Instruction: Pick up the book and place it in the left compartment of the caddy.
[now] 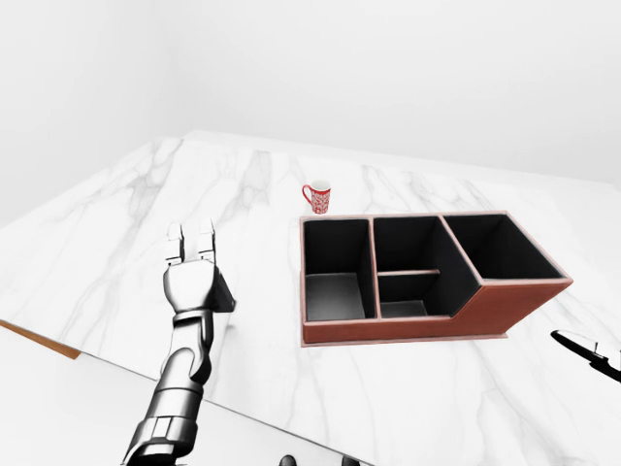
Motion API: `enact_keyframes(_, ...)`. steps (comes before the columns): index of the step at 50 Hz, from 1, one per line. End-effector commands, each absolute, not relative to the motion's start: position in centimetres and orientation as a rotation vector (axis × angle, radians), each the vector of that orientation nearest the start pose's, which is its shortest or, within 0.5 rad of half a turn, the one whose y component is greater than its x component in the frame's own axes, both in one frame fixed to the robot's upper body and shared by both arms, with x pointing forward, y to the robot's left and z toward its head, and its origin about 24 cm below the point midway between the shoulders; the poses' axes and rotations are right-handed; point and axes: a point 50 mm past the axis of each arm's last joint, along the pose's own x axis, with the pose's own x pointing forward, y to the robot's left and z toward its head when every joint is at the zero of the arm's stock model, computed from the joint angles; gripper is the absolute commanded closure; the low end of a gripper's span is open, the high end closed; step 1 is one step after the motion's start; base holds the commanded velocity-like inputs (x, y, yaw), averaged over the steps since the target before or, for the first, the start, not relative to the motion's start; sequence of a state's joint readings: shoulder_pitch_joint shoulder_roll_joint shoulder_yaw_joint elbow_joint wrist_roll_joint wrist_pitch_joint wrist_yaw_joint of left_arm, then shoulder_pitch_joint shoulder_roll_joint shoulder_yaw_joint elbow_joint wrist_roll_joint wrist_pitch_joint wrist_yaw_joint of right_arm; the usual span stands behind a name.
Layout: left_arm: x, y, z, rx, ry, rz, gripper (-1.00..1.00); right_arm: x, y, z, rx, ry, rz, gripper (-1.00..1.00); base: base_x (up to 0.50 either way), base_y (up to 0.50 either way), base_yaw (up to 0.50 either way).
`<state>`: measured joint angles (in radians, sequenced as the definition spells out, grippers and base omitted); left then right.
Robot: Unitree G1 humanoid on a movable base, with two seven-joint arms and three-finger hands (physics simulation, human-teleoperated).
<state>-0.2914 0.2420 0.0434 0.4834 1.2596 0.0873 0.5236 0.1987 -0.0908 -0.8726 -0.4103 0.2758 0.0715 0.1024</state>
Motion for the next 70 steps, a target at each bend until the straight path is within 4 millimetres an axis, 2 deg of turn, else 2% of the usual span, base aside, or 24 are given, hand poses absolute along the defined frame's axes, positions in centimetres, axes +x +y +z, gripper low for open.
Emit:
enact_keyframes(1,31.1,22.9,3.4,1.526,-0.035,0.370,-1.00,12.6,-34.0,12.1,-0.083,-0.277,-0.715,-1.00,0.00,0.00,0.00)
enact_keyframes(10,31.9,23.0,3.3,1.540,-0.012,0.344,-1.00,12.7,-34.0,11.9,-0.086,-0.276,-0.716,-1.00,0.00,0.00,0.00)
enact_keyframes(18,32.8,23.2,2.3,1.531,0.082,0.298,-1.00,12.7,-34.1,12.0,-0.087,-0.274,-0.720,-1.00,0.00,0.00,0.00)
enact_keyframes(30,33.0,23.5,0.7,1.544,0.199,0.225,-1.00,12.6,-34.0,12.1,-0.088,-0.273,-0.717,-1.00,0.00,0.00,0.00)
enact_keyframes(49,32.8,25.0,0.4,1.515,0.288,0.243,-1.00,12.8,-34.0,11.9,-0.091,-0.269,-0.715,-1.00,0.00,0.00,0.00)
enact_keyframes(65,32.5,24.8,-0.4,1.549,0.322,0.192,-1.00,12.7,-34.0,11.9,-0.092,-0.270,-0.715,-1.00,0.00,0.00,0.00)
enact_keyframes(70,32.9,24.5,-0.1,1.571,0.302,0.180,-1.00,12.8,-34.0,11.8,-0.091,-0.269,-0.715,-1.00,0.00,0.00,0.00)
